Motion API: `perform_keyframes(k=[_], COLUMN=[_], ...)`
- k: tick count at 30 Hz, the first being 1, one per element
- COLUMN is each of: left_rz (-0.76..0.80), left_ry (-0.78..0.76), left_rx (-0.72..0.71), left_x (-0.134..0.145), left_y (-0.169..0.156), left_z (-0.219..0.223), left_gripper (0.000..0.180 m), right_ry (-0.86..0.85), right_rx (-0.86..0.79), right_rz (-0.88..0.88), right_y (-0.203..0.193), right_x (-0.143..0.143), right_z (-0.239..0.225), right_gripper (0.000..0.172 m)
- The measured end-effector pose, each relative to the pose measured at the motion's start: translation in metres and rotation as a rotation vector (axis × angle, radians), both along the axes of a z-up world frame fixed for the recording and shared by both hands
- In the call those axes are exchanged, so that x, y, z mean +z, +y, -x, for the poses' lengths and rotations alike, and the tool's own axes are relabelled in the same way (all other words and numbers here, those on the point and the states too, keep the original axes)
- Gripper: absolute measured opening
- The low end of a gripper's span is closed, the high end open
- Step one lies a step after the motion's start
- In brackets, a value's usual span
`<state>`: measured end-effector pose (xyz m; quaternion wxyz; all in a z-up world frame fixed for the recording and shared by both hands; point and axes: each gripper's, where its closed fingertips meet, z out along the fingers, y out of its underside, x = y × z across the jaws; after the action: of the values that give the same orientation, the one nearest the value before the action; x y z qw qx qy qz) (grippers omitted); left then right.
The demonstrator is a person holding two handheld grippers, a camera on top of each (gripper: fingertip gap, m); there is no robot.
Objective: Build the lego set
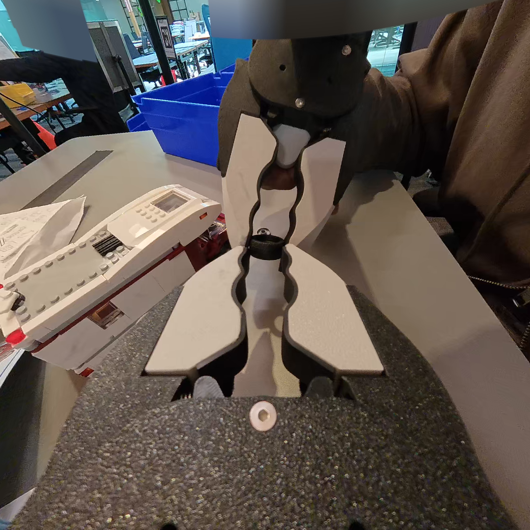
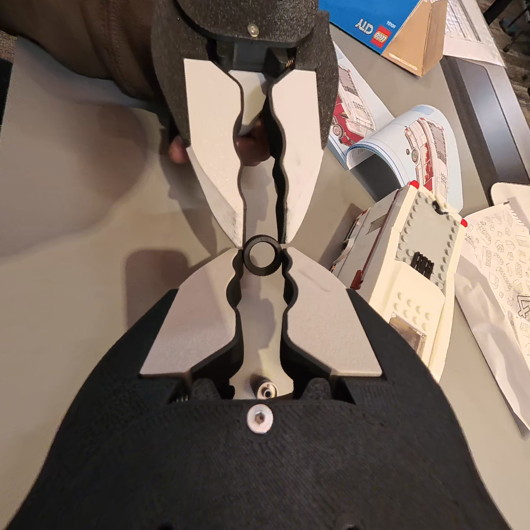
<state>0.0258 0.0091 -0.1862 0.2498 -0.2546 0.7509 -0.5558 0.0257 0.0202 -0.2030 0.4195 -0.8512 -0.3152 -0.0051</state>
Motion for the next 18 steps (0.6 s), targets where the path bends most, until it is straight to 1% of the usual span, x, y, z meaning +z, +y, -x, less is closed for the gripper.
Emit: perform_keyframes(k=[12, 14, 16, 18], left_rz=[0.078, 0.117, 0.152, 0.163], left_ry=[0.009, -0.001, 0.004, 0.016], left_rx=[-0.006, 0.007, 0.014, 0.026], left_x=[0.007, 0.012, 0.015, 0.015], left_y=[0.005, 0.01, 0.013, 0.016], left_z=[0.0, -0.002, -0.003, -0.005], left_gripper=[0.018, 0.0, 0.0, 0.0], right_ry=[-0.002, 0.007, 0.024, 0.019], right_rx=[-0.011, -0.018, -0.023, -0.021], right_rz=[-0.099, -0.11, -0.106, -0.071], right_y=[0.004, 0.003, 0.002, -0.001], right_x=[0.01, 0.013, 0.013, 0.007], right_z=[-0.002, -0.005, -0.006, -0.007], right_gripper=[0.027, 0.029, 0.029, 0.029])
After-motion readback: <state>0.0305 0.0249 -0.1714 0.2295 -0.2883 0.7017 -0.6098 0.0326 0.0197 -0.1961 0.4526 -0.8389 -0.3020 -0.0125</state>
